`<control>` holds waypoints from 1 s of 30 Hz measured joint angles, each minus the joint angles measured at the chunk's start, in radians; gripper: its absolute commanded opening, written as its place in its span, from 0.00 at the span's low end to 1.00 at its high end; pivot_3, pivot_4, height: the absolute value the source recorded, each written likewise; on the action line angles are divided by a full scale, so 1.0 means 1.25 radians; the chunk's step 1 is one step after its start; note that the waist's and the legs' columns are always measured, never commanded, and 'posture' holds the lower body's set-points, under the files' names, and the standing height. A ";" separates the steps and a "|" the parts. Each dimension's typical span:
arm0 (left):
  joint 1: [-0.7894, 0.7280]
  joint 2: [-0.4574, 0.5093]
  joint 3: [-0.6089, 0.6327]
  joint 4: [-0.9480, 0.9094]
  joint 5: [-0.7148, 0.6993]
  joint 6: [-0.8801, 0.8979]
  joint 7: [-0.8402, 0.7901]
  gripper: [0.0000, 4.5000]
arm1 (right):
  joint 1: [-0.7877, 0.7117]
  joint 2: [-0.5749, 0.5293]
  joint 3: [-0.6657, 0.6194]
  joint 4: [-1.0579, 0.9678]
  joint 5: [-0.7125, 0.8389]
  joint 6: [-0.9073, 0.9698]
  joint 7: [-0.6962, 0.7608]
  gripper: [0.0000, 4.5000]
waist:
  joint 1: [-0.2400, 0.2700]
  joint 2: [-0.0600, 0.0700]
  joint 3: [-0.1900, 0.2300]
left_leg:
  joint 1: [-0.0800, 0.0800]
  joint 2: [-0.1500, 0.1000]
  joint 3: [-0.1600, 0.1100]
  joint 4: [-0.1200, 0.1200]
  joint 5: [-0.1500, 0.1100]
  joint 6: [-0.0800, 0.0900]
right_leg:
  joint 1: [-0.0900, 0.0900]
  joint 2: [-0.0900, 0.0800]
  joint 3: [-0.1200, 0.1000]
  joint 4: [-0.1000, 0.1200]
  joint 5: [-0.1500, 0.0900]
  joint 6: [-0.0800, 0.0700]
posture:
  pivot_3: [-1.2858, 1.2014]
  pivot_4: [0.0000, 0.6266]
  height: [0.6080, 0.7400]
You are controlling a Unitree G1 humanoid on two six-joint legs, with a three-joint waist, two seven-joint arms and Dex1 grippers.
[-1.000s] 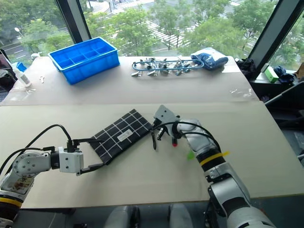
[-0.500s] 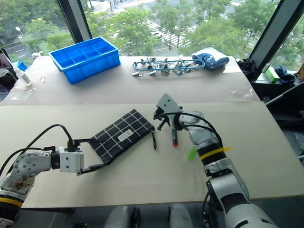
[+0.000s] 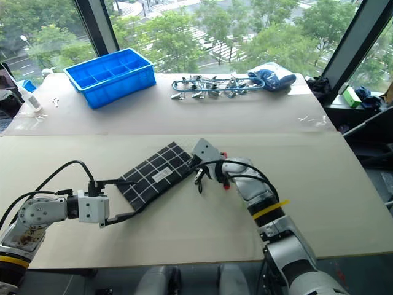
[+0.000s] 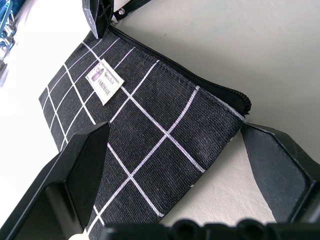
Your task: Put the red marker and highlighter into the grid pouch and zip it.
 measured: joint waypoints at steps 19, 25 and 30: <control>0.005 -0.035 -0.054 -0.090 0.058 0.051 0.053 1.00 | 0.001 -0.007 0.003 -0.005 -0.009 0.004 0.001 0.02 | 0.004 0.000 -0.001 | 0.001 -0.001 -0.001 0.000 0.000 0.000 | 0.001 0.000 0.000 0.000 0.000 0.000 | 0.52 0.24 1.00; -0.040 -0.035 -0.074 -0.031 0.080 0.002 0.070 1.00 | 0.001 -0.008 0.001 -0.005 -0.009 0.008 0.002 0.02 | 0.006 0.000 -0.001 | 0.002 -0.001 -0.001 0.000 0.000 0.000 | 0.002 0.000 0.000 0.001 0.000 0.000 | 0.52 0.24 1.00; -0.083 -0.051 -0.100 0.009 0.103 -0.025 0.086 1.00 | 0.002 -0.013 -0.001 -0.005 -0.009 0.018 0.001 0.02 | 0.013 0.001 -0.002 | 0.003 -0.001 -0.001 0.000 0.000 0.000 | 0.004 -0.001 0.000 0.001 0.000 0.000 | 0.52 0.24 1.00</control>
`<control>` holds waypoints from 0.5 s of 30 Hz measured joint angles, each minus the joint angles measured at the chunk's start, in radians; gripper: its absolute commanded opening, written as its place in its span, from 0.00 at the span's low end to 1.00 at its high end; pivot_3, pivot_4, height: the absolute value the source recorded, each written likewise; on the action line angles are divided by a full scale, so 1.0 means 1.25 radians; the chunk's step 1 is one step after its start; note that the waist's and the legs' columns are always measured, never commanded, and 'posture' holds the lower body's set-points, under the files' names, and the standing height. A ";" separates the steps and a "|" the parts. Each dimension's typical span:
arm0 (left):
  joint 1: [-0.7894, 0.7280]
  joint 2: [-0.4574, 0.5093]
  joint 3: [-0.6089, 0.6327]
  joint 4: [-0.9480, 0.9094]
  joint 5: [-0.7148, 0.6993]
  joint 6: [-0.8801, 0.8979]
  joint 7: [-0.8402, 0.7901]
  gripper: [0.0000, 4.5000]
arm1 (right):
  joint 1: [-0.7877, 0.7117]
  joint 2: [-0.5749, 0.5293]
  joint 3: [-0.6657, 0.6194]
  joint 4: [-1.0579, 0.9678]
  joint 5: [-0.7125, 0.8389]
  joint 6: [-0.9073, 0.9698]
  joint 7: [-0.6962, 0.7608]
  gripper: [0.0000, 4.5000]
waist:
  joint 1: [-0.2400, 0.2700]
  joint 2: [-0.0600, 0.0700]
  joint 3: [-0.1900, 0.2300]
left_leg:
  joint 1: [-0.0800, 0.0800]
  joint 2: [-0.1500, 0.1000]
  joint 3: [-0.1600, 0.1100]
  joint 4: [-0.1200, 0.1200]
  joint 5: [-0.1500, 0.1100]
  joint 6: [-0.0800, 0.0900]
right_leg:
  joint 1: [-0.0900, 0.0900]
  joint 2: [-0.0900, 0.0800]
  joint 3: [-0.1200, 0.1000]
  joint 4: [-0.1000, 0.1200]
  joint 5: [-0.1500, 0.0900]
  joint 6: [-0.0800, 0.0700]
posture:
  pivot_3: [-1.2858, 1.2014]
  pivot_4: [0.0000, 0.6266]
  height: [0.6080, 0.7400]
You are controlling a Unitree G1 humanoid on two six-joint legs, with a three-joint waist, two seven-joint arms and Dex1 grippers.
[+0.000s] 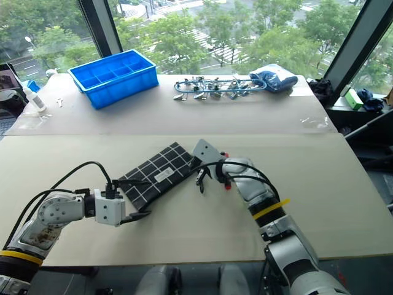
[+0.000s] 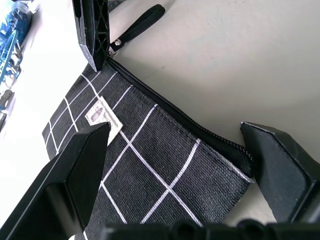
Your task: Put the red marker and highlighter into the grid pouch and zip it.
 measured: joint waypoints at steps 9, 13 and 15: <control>-0.022 -0.015 -0.030 0.037 0.030 -0.013 0.025 0.44 | 0.004 -0.003 -0.001 -0.008 0.001 0.005 -0.004 0.00 | 0.003 0.000 0.000 | 0.000 0.000 0.000 0.000 0.000 0.000 | -0.001 0.000 0.000 0.000 0.000 0.000 | 0.52 0.24 1.00; -0.025 -0.012 -0.031 0.056 0.031 -0.012 0.025 0.12 | 0.004 -0.003 -0.003 -0.010 0.001 0.005 -0.004 0.00 | 0.002 0.000 0.000 | -0.001 0.000 0.000 0.000 0.000 0.000 | -0.001 0.000 0.000 0.000 0.000 0.000 | 0.52 0.24 1.00; -0.031 -0.010 -0.029 0.056 0.028 -0.013 0.025 0.02 | 0.005 -0.003 -0.004 -0.011 0.001 0.005 -0.004 0.00 | 0.003 0.000 0.000 | -0.001 0.000 0.000 0.000 0.000 0.000 | -0.001 0.000 0.000 0.000 0.000 0.000 | 0.52 0.24 1.00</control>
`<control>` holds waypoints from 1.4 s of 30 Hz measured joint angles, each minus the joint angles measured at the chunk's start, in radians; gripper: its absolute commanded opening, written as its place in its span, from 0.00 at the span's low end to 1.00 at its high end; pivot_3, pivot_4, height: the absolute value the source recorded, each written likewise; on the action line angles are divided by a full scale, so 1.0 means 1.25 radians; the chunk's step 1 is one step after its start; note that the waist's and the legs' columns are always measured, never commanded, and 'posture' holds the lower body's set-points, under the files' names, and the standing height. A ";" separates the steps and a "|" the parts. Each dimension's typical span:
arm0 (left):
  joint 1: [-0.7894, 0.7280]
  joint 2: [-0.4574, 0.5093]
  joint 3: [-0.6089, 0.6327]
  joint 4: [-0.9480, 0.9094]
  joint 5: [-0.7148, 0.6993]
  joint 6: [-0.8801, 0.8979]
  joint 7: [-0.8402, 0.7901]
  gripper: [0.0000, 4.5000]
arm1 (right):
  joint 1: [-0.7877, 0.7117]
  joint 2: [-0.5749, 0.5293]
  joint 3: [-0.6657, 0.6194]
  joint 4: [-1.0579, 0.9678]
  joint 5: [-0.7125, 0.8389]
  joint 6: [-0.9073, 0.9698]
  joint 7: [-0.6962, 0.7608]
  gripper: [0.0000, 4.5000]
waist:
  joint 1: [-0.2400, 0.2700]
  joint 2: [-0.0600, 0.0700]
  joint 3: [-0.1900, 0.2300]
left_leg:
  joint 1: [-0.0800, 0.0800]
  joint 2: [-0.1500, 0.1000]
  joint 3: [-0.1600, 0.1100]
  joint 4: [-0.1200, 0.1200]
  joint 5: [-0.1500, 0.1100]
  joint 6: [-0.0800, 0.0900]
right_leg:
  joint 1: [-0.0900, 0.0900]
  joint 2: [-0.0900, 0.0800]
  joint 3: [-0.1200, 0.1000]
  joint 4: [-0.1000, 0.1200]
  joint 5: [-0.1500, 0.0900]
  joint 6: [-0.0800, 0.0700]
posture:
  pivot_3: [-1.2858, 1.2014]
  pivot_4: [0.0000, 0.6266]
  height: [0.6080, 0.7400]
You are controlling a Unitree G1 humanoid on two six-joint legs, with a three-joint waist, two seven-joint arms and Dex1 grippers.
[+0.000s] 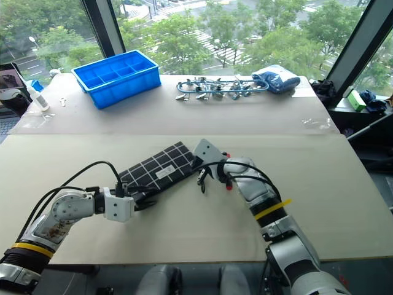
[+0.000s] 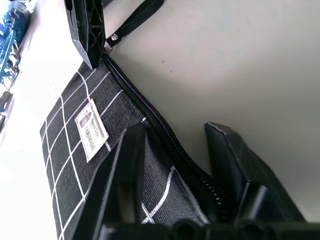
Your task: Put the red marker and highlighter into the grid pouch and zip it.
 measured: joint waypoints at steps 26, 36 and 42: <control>0.044 -0.076 0.073 -0.040 -0.184 0.038 0.028 0.00 | -0.065 -0.107 -0.366 -0.197 0.355 0.400 0.008 0.78 | -0.004 0.000 0.001 | -0.005 0.000 -0.003 -0.001 0.000 0.000 | -0.002 -0.001 -0.001 -0.002 0.000 0.000 | 0.52 0.24 1.00; 0.043 -0.123 0.106 -0.071 -0.226 0.101 0.048 0.00 | 0.100 -0.126 -0.228 -0.317 0.308 0.408 -0.069 0.78 | -0.018 0.000 0.001 | -0.004 0.000 -0.004 -0.001 0.000 0.001 | -0.003 0.001 0.000 -0.002 0.000 0.000 | 0.52 0.24 1.00; 0.041 -0.130 0.106 -0.072 -0.225 0.112 0.043 0.00 | 0.056 -0.056 -0.194 -0.266 0.280 0.385 -0.134 0.78 | -0.011 0.000 0.001 | -0.005 -0.001 -0.003 0.000 0.000 0.001 | -0.003 0.000 0.000 -0.002 0.000 0.001 | 0.52 0.24 1.00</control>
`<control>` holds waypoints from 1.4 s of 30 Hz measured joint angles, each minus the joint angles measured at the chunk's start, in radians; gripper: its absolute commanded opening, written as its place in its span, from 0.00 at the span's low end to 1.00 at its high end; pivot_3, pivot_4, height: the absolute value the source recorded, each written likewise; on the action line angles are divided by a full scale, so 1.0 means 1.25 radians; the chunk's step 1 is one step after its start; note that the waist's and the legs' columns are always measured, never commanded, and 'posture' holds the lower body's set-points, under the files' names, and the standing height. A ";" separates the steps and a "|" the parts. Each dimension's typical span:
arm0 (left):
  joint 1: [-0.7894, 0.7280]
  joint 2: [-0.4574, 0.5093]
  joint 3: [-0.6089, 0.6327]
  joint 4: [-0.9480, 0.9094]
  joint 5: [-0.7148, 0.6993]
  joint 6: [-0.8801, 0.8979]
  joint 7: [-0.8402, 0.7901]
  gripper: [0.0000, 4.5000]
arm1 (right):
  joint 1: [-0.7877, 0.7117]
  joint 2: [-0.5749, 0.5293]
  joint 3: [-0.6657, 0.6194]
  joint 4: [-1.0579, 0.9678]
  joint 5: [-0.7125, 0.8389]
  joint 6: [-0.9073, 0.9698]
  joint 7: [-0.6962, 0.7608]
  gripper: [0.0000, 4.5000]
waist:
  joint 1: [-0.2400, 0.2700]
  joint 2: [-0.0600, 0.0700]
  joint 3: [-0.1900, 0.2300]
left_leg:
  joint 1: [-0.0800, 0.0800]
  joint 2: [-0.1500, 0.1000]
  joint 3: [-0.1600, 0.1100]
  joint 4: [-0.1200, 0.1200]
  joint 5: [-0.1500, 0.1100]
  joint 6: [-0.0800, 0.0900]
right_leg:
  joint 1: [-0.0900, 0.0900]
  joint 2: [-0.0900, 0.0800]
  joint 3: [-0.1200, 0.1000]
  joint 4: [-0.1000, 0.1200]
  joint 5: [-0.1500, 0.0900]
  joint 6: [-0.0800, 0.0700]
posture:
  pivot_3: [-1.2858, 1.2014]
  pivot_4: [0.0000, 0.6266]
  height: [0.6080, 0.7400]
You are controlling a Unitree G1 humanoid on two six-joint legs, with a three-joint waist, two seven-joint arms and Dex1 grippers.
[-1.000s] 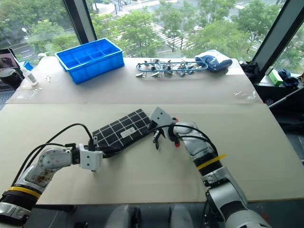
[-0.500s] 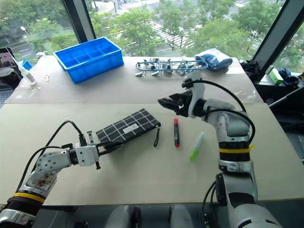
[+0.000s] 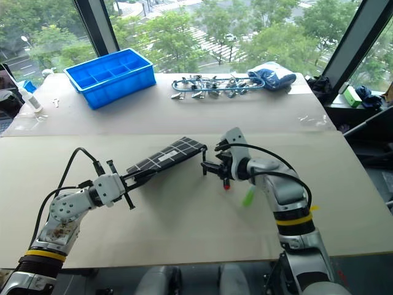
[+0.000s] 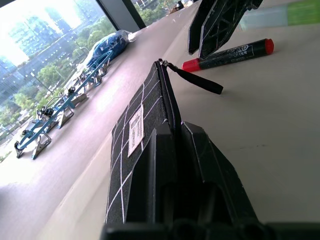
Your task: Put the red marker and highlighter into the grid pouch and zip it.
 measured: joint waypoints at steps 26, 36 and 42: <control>-0.008 -0.055 0.000 -0.012 0.000 0.015 0.000 0.00 | -0.052 0.060 0.057 0.213 -0.090 -0.165 0.014 0.00 | -0.001 0.000 0.000 | 0.000 0.000 0.001 0.000 0.000 0.000 | 0.000 0.000 0.000 0.000 0.000 0.000 | 0.52 0.24 1.00; -0.025 -0.060 0.000 -0.009 0.000 0.015 0.000 0.00 | -0.048 0.042 0.098 0.128 -0.090 -0.164 0.093 0.00 | -0.001 0.000 0.000 | 0.000 0.000 0.000 0.000 0.000 0.000 | 0.000 0.000 0.000 0.000 0.000 0.000 | 0.52 0.24 1.00; -0.027 -0.060 0.001 -0.001 0.000 0.014 -0.003 0.00 | -0.018 0.024 0.197 0.062 -0.094 -0.167 0.174 0.00 | -0.001 0.000 0.000 | 0.000 0.000 -0.001 0.000 0.000 0.000 | 0.000 0.001 0.000 0.000 0.000 0.000 | 0.52 0.24 1.00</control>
